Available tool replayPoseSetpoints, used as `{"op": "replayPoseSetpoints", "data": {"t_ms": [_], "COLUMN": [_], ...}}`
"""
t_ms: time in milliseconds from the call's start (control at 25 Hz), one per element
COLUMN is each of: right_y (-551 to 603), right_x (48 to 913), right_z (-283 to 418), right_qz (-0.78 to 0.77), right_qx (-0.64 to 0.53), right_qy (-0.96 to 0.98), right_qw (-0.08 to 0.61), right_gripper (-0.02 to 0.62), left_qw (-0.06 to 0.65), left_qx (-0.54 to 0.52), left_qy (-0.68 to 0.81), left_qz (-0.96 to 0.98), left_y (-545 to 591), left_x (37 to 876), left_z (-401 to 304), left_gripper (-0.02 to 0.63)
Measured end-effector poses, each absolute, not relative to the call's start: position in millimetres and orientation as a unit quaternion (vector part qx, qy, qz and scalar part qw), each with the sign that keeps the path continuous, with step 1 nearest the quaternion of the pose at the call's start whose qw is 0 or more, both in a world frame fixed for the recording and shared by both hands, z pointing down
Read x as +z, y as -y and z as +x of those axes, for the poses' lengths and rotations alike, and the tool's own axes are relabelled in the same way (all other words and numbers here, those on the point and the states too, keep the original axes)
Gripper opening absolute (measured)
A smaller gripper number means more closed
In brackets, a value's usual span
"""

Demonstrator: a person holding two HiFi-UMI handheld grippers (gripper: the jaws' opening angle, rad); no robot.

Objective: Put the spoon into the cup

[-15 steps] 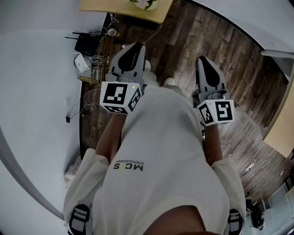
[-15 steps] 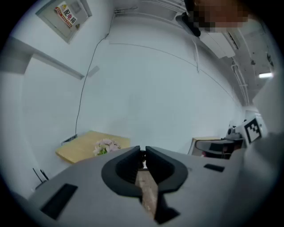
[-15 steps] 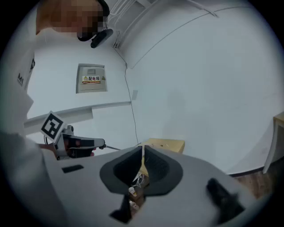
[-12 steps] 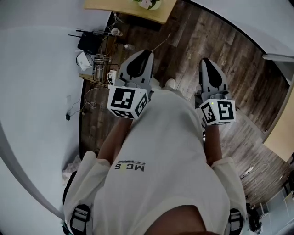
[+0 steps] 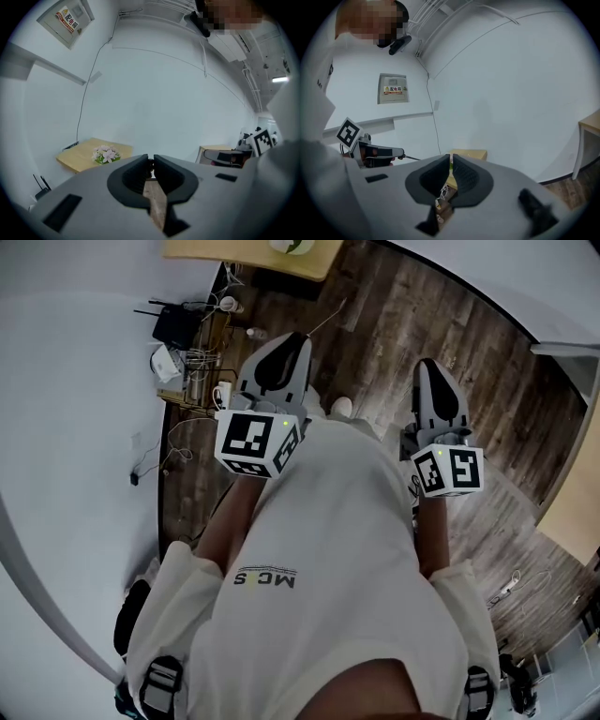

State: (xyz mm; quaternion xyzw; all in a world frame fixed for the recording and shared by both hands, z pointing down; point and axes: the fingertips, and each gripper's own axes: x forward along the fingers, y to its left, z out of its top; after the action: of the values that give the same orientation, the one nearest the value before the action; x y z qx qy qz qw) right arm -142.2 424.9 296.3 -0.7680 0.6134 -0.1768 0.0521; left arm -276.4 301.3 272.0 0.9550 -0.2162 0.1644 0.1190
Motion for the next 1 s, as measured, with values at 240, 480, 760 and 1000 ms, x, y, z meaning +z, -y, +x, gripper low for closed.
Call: {"op": "replayPoseSetpoints", "data": {"t_ms": [240,480,760,1000], "right_y": [-430.2,-404.3,-338.9,-225.4], "right_x": [297.7,302.0,315.5,316.8], "right_z": [-129.7,-100.8,-31.7,67.1], "right_qz": [-0.772,-0.781,-0.791,-0.774], "right_qx": [-0.182,-0.183,-0.182,-0.205], "right_qy": [-0.607,-0.596,-0.583,-0.6], "right_qw": [0.043,0.037,0.02,0.01], "right_gripper": [0.038,0.038,0.038,0.038], "left_qw": [0.126,0.125,0.125,0.142], "left_qx": [0.168,0.172,0.16,0.159], "left_qy": [0.213,0.205,0.2,0.209], "left_qz": [0.954,0.955,0.959,0.954], "left_y": [-304.9,-272.7,-195.5,-81.6], "left_x": [270.9,281.8,295.6,296.9], "left_z": [-266.8,-247.2,-180.2,-71.1], "left_gripper": [0.048,0.048,0.048,0.048]}}
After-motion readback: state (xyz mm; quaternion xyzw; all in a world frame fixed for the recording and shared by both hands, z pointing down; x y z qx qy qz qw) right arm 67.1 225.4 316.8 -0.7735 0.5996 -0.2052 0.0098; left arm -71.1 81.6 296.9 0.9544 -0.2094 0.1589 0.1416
